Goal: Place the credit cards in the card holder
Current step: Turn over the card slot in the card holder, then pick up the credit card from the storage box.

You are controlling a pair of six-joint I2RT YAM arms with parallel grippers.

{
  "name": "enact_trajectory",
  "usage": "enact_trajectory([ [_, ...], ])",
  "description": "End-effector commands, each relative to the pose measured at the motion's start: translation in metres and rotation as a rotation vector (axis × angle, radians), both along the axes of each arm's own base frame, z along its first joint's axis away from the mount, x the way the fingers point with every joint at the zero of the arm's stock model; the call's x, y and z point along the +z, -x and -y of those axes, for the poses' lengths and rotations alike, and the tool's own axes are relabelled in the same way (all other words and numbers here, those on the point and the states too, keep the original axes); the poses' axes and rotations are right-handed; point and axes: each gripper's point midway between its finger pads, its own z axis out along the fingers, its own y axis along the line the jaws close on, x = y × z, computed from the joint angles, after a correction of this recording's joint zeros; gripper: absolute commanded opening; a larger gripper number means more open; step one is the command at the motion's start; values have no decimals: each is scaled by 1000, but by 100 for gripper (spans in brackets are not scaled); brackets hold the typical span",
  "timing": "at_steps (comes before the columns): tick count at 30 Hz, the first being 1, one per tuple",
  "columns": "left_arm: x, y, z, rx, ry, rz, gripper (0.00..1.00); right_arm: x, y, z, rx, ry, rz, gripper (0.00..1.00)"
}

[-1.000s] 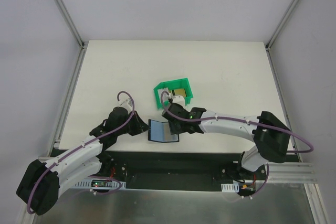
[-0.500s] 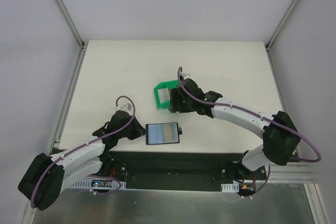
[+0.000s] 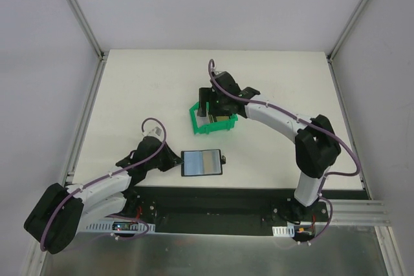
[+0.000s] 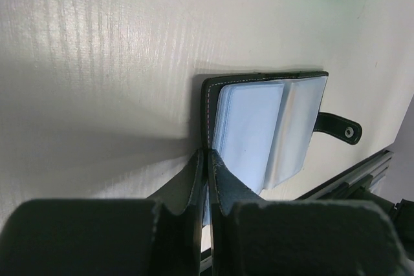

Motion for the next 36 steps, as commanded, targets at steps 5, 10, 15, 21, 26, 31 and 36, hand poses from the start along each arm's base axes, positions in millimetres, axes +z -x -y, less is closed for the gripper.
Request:
enact_trajectory([
  [5,-3,-4,1,51,49,-10,0,-13,-20,-10,49,12,-58,80],
  [10,-4,-5,1,60,53,-16,0,-30,-25,-16,56,22,-87,82],
  [15,-5,-5,1,54,50,-19,0,-41,-30,-20,61,12,-102,84],
  [21,-4,-5,3,39,51,-17,0,-50,-29,-27,76,-19,-131,85],
  [26,-4,-5,2,35,48,-15,0,-51,-28,-31,91,-47,-148,85],
  [31,-4,-5,2,31,46,-15,0,-44,-28,-31,102,-67,-131,82],
  [36,-3,-5,3,25,45,-16,0,-39,-28,-30,109,-72,-122,77],
])
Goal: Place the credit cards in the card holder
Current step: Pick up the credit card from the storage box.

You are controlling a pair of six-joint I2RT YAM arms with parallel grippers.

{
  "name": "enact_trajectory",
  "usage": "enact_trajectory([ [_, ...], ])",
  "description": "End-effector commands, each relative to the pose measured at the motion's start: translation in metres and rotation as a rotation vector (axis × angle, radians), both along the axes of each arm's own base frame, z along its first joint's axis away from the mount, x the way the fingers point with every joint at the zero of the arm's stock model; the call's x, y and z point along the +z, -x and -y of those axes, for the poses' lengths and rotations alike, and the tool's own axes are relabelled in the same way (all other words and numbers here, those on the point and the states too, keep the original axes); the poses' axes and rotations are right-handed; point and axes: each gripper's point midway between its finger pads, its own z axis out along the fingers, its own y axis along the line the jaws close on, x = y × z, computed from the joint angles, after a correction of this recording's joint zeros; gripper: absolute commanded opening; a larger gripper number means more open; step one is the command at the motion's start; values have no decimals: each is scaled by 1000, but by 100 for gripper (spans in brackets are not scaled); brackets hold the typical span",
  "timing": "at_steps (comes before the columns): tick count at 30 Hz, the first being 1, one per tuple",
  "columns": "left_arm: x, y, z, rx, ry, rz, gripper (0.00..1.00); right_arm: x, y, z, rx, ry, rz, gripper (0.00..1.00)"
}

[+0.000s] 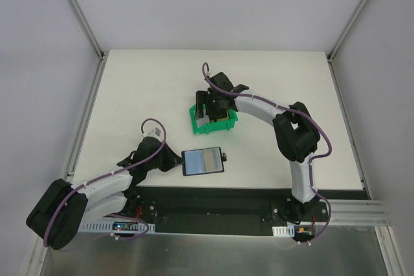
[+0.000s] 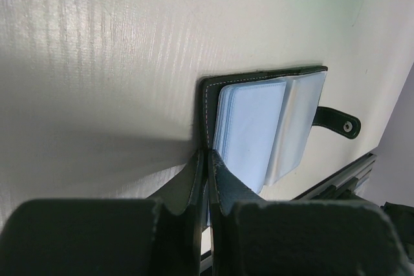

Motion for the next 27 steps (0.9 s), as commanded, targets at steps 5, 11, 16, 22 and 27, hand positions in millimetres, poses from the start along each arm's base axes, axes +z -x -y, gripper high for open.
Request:
enact_trajectory([
  [5,1,-3,0,-9,-2,10,0,30,-5,-10,29,-68,56,74],
  [11,0,-1,0,-10,-3,7,0,31,-6,-7,26,-66,62,69],
  [16,0,-2,0,-10,-1,4,0,34,-7,-5,22,-67,69,65],
  [22,-1,-1,2,-21,0,-3,0,37,-9,-4,19,-70,77,61],
  [27,-2,-1,3,-25,1,-5,0,38,-8,-2,19,-68,79,56],
])
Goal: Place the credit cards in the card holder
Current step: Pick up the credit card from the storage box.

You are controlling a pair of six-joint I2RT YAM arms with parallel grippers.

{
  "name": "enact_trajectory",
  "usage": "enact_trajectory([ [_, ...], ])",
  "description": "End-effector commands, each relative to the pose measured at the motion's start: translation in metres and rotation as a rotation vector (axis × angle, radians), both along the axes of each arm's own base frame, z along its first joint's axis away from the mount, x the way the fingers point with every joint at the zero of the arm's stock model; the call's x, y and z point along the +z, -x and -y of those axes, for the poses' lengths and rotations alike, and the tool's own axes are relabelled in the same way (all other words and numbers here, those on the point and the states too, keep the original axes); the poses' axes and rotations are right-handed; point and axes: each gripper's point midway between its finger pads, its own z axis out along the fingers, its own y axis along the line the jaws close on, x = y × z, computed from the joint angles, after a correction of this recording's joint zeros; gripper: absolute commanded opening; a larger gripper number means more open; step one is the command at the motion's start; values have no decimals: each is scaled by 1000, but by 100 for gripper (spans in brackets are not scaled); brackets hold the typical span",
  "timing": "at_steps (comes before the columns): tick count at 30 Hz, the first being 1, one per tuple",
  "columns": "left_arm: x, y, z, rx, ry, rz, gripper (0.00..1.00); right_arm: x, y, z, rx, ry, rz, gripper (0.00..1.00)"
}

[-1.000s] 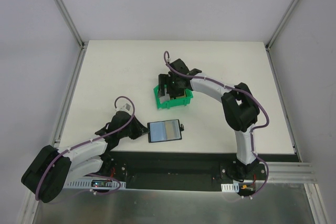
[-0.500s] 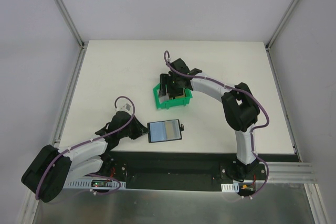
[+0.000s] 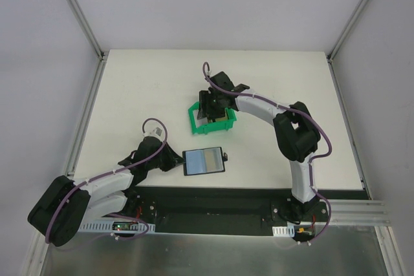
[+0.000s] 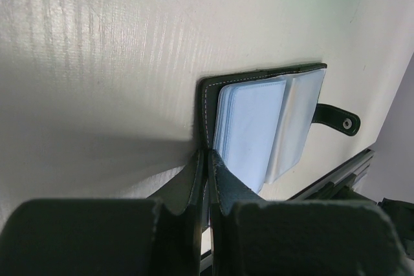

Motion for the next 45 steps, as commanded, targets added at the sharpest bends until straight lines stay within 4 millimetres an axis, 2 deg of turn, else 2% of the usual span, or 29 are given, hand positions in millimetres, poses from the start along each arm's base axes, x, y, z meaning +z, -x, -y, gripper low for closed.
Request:
enact_trajectory([
  [1,0,-1,0,-13,-6,-1,0,38,-5,-4,17,-63,77,55],
  [12,-2,0,0,-18,-6,-6,0,45,-8,-1,7,-65,87,47],
  [22,-1,-1,1,-20,-5,-4,0,41,-9,3,4,-54,75,40],
  [23,-1,0,1,-21,-4,-7,0,41,-8,3,3,-51,76,41],
  [25,-1,0,1,-21,-5,-6,0,39,-11,6,-7,-39,79,53],
  [30,-2,0,1,-24,-7,-6,0,40,-16,7,-19,-32,93,68],
  [37,-2,0,1,-26,-7,-6,0,38,-21,0,-15,-59,71,74],
  [45,-2,0,1,-28,-6,-6,0,26,-16,-8,-1,-81,20,74],
])
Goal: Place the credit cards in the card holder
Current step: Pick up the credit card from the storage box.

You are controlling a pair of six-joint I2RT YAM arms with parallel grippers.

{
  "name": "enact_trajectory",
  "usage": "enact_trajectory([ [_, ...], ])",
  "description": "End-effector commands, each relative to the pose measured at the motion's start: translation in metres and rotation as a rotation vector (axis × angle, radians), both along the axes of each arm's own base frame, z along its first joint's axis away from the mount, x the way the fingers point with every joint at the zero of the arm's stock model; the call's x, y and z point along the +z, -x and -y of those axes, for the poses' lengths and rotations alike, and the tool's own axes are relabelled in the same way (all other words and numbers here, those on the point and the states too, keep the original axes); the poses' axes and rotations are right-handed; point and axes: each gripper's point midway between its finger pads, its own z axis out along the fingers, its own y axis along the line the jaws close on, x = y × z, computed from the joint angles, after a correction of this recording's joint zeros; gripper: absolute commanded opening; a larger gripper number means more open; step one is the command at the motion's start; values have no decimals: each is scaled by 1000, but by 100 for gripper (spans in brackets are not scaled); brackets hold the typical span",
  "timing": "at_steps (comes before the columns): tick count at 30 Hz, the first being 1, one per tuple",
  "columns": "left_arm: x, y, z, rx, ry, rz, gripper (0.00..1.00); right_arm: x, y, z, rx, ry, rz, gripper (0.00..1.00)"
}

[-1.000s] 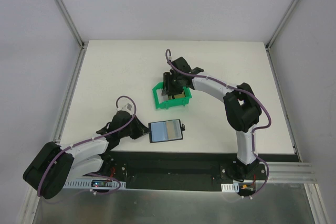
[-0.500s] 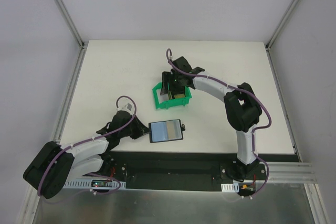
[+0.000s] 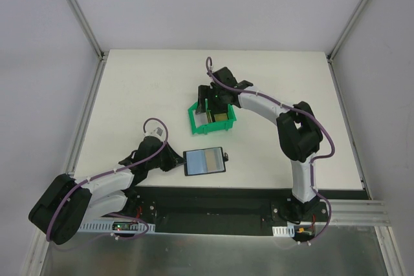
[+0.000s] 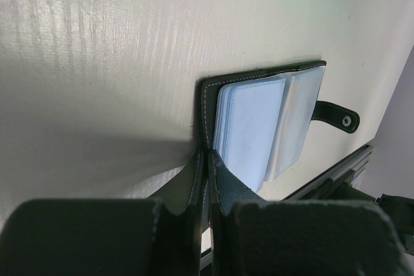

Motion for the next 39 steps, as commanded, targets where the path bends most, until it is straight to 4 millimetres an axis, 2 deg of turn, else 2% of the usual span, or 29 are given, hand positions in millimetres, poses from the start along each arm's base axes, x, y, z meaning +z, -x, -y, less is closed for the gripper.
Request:
enact_trajectory([
  [1,-1,-1,-2,-12,-16,-1,0,7,-3,-11,10,-47,-12,74],
  [8,-1,-1,-1,-18,-18,-5,0,-1,2,-10,17,-39,-31,74],
  [16,-2,-1,0,-21,-17,-10,0,5,7,-19,54,-87,-55,74],
  [20,-2,-1,0,-23,-17,-7,0,-4,6,-11,36,-34,-56,74],
  [25,-3,0,0,-23,-18,-12,0,-7,9,-13,42,-29,-62,75],
  [33,-3,0,0,-24,-16,-10,0,-1,15,-22,80,-70,-77,71],
  [39,-1,0,0,-25,-12,-6,0,13,14,-22,80,-83,-44,62],
])
